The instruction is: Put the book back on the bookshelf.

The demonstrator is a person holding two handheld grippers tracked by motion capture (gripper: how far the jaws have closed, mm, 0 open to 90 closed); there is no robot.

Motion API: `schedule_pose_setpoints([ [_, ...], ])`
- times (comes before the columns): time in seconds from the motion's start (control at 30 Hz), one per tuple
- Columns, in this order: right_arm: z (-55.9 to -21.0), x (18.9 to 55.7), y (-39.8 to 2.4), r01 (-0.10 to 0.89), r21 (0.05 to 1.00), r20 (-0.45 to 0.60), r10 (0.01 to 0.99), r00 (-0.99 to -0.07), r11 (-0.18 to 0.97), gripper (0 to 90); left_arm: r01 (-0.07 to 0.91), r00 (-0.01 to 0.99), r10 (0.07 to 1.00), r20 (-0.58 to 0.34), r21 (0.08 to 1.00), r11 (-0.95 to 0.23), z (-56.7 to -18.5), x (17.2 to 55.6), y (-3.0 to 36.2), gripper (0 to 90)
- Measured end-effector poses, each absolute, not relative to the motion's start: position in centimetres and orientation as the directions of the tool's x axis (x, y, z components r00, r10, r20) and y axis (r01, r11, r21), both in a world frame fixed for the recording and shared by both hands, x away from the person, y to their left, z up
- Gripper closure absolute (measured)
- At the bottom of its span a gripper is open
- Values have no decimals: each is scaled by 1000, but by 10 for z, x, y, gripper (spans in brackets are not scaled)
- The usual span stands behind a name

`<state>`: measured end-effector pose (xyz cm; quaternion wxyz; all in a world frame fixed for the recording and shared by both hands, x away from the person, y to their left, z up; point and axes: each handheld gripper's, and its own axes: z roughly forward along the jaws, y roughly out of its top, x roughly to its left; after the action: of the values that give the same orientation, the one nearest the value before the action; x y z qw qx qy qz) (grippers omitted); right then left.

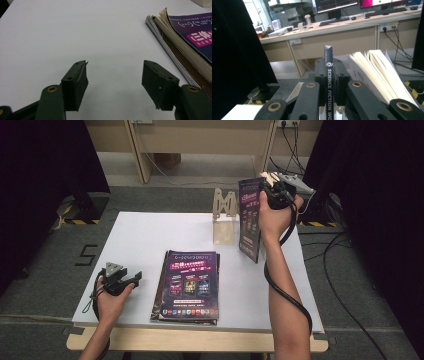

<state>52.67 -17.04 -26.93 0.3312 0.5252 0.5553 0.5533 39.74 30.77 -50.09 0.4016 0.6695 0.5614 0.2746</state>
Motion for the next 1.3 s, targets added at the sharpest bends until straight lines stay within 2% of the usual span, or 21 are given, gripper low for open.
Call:
schedule_pose_setpoints([
  [1.3, -275, 570, -152, 125, 978, 191, 960, -203, -168, 849, 525, 224, 972, -71, 849, -59, -501, 397, 307, 363],
])
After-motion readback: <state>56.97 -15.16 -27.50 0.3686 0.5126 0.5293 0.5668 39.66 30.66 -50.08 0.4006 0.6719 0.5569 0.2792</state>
